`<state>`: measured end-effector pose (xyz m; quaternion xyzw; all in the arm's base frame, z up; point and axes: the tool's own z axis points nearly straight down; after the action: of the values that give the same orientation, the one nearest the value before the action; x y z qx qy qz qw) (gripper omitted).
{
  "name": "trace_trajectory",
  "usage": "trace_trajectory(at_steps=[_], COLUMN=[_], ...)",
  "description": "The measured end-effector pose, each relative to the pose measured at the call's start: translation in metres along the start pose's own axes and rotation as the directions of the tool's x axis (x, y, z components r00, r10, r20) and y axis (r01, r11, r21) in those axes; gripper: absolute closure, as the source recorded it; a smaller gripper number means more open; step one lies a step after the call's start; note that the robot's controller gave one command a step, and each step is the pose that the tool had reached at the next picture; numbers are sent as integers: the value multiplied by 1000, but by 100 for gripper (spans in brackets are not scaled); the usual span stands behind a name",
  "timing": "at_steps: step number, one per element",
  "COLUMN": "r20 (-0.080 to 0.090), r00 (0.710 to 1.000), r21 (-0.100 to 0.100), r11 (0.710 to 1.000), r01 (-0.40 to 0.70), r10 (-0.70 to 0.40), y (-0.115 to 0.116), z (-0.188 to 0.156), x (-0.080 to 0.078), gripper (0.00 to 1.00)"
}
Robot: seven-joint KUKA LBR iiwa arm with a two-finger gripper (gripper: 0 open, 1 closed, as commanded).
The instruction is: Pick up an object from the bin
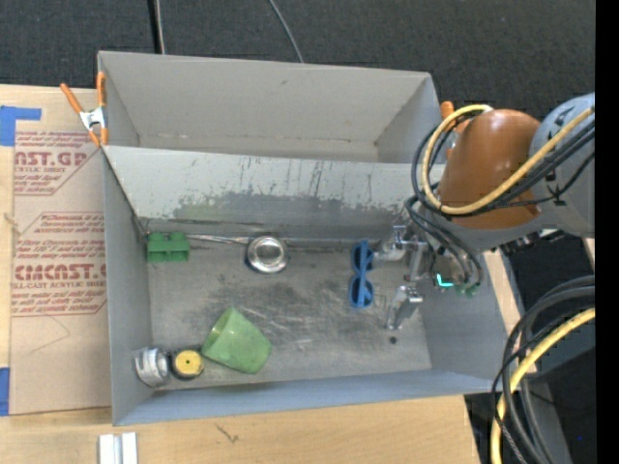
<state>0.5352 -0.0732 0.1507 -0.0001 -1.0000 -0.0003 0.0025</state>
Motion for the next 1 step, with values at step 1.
trace_trajectory(at_steps=[1], r20=[6], r00=[997], r21=[-1], r11=[997], r01=[-77], r10=[77], y=[-3], z=[63], x=[-8], gripper=[0])
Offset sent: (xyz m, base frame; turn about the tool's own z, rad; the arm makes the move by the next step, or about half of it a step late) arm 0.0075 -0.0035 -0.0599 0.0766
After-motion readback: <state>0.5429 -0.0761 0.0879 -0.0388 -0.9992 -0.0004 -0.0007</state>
